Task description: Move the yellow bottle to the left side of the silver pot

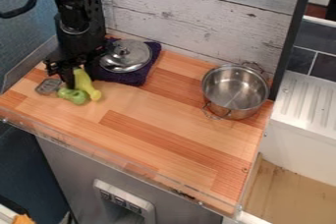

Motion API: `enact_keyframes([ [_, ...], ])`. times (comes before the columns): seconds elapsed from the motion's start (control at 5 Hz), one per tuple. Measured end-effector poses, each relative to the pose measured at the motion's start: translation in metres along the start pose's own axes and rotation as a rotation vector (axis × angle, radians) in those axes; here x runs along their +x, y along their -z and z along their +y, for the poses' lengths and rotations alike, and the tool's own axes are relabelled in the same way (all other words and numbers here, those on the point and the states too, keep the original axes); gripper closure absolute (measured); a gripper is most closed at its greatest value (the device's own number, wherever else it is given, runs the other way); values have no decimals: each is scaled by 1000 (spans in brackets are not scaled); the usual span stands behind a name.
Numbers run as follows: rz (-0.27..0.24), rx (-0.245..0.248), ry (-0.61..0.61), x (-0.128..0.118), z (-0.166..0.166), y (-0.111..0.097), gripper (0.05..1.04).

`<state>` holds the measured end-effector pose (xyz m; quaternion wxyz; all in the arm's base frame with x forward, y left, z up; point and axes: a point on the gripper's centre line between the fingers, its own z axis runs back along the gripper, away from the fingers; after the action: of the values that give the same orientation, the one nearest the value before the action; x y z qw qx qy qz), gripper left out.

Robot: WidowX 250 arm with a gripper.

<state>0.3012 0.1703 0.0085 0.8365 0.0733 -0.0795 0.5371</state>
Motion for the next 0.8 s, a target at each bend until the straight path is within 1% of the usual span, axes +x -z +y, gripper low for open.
enact_keyframes([
  [0.2,-7,-59,66,-3,-2,-26,492],
  [0.4,-47,-157,212,-12,-13,-64,492],
  [0.6,-34,-226,418,-33,-25,-81,492],
  [0.8,2,-293,667,-61,-47,-90,492],
])
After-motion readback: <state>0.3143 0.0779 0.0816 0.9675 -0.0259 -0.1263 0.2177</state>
